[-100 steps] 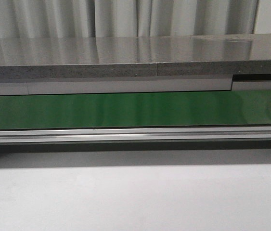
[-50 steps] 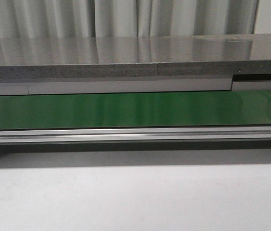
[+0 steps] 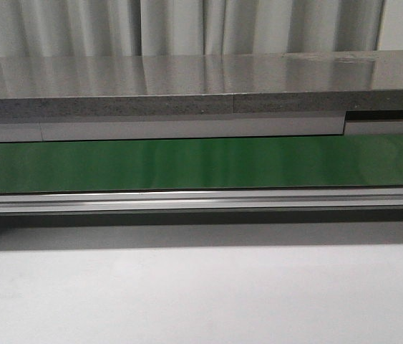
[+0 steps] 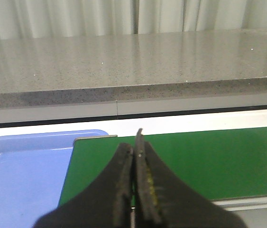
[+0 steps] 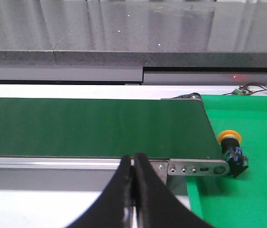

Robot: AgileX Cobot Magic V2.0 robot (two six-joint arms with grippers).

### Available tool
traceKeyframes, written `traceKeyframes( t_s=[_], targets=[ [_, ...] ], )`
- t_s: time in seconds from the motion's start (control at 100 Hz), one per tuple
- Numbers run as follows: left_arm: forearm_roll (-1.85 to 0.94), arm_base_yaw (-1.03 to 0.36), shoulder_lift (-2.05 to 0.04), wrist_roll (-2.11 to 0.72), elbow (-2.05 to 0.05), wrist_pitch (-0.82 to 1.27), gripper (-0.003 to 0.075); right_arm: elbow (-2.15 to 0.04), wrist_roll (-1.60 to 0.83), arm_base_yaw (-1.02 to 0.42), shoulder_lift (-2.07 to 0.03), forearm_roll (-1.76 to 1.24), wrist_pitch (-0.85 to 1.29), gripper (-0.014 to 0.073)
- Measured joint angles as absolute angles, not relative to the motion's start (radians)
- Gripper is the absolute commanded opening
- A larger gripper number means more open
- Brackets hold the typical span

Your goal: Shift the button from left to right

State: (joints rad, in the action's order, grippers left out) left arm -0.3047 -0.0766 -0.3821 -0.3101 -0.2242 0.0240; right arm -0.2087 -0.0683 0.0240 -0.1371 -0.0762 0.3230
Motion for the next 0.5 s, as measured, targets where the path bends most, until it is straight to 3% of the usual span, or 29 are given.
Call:
traceKeyframes(
  t_s=[0.19,0.5],
  targets=[
    [-0.305,-0.077,-0.382,-0.310,-0.224,0.024,-0.0020,-0.069,-0.031,0.022,-0.007,-0.048,0.261,-0.0067],
    [-0.305,-0.077,-0.382,-0.310,-0.224,0.024,-0.0020,0.027,-0.023,0.022,0.011,-0.045,0.208,-0.0067]
  ],
)
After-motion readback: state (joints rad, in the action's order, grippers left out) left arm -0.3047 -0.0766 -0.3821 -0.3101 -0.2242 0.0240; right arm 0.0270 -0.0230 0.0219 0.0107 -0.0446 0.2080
